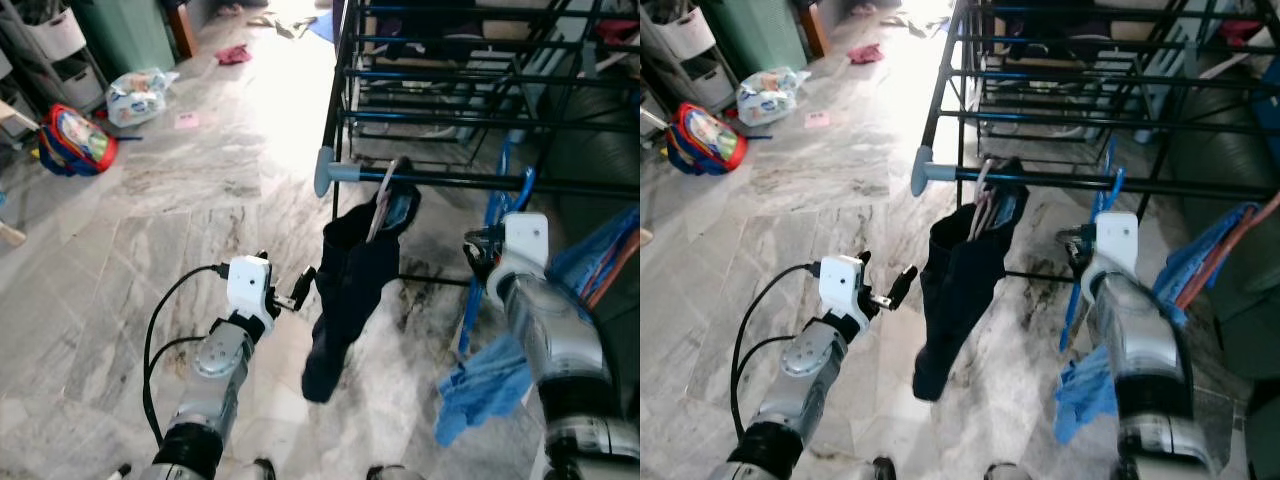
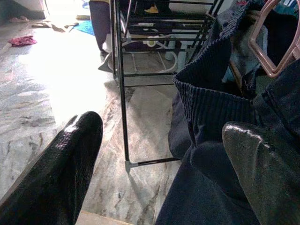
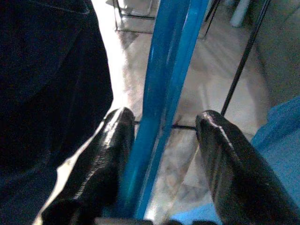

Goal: Hang hanger

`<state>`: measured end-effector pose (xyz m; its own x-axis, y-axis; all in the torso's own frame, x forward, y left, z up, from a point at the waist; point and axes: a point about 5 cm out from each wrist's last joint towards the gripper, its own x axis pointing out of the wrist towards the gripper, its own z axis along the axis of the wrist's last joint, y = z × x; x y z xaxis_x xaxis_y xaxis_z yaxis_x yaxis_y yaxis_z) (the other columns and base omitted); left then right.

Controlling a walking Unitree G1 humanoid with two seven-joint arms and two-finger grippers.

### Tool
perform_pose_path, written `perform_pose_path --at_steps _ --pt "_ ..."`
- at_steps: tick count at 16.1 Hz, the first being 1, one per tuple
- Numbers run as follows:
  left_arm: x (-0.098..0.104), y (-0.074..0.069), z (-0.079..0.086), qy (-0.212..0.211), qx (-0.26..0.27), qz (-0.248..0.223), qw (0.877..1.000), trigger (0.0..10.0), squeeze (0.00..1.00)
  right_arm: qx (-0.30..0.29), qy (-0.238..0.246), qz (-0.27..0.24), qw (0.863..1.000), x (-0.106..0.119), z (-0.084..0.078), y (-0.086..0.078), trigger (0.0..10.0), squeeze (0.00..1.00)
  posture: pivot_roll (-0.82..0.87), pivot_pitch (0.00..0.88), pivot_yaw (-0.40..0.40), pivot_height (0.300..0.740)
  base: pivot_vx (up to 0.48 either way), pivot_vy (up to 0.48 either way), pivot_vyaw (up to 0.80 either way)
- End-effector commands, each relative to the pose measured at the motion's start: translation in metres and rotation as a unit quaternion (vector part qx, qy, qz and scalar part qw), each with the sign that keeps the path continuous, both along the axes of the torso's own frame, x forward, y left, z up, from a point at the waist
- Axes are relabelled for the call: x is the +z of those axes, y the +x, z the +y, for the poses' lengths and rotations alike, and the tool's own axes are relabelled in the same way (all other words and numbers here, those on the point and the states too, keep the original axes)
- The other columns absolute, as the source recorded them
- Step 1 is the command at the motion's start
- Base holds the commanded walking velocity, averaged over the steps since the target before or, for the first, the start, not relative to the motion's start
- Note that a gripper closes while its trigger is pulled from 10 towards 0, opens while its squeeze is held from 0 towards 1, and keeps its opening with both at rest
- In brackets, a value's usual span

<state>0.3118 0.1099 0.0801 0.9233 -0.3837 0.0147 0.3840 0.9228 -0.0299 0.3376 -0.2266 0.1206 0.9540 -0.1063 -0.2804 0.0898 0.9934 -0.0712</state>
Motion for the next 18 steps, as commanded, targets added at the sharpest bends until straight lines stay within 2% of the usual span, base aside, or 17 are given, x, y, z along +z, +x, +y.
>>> perform_pose_path --at_steps 1,6,13,18 --pt "-0.002 0.000 0.001 0.009 -0.002 0.003 1.000 10.0 0.00 -0.001 -0.011 -0.015 1.000 0.004 0.003 -0.003 10.0 1.00 -0.09 0.163 0.054 0.740 0.000 0.000 0.00" --pt "-0.001 0.003 -0.003 0.008 -0.010 0.002 1.000 10.0 0.00 -0.023 -0.082 -0.052 0.995 0.007 0.007 -0.024 10.0 1.00 -0.10 0.159 0.063 0.740 0.000 0.000 0.00" --pt "0.000 0.004 -0.003 0.006 -0.006 -0.003 1.000 10.0 0.00 -0.034 -0.105 -0.091 0.990 0.009 0.024 -0.034 10.0 1.00 -0.10 0.152 0.056 0.740 0.000 0.000 0.00" --pt "0.001 0.005 -0.003 0.005 -0.003 -0.006 1.000 10.0 0.00 -0.051 -0.113 -0.107 0.986 0.009 0.030 -0.043 10.0 1.00 -0.10 0.147 0.051 0.740 0.000 0.000 0.00"
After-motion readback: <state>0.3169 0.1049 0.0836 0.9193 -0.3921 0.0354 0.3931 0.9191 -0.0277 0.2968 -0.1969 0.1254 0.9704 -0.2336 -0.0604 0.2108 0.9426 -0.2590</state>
